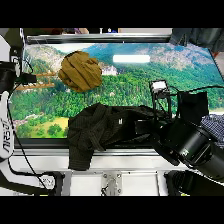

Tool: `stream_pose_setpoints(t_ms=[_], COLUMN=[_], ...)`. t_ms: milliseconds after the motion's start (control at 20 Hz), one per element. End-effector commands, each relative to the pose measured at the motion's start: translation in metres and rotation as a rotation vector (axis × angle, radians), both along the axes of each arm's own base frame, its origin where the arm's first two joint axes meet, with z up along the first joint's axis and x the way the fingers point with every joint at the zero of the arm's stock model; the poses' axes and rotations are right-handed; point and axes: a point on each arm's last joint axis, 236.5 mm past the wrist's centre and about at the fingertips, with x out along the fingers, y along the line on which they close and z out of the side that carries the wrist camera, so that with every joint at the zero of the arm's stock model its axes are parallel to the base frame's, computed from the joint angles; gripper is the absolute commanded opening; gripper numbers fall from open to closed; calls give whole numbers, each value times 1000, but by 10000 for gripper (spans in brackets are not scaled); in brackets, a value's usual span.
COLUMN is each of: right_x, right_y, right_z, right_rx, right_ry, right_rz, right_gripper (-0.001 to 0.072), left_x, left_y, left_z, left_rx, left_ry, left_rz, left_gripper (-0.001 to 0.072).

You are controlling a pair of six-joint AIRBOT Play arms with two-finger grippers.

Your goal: Fold the clothes and pants, and hang the long-sleeved shirts on hangers.

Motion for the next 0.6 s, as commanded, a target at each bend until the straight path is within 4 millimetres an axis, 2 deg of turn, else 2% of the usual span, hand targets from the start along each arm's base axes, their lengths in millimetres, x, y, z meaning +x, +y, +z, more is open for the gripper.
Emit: stream_pose_setpoints(t_ms=[0, 150, 250, 350, 400, 500, 550], right_x=[0, 2, 10, 17, 19, 20, 18], right_y=[0, 0, -4, -9, -11, -15, -17], right_z=[1, 11, 33, 59, 68, 81, 84], right_rx=[5, 34, 59, 88, 101, 125, 135], right_ry=[-3, -33, -94, -163, -189, -218, -224], right_rz=[0, 4, -9, -21, -28, -34, -35], right_gripper=[24, 23, 23, 23, 23, 23, 23], left_x=[-14, -29, -45, -61, -75, -106, -124], left_y=[-36, -69, -102, -157, -191, -250, -272], left_z=[54, 84, 100, 109, 114, 126, 132], left_rx=[8, 15, 9, -71, -128, -222, -248], left_ry=[-61, -70, -48, -21, -8, 4, 14], left_rz=[-54, -122, -228, -450, -608, -916, -1062], left_gripper=[17, 17, 18, 17, 17, 16, 16])
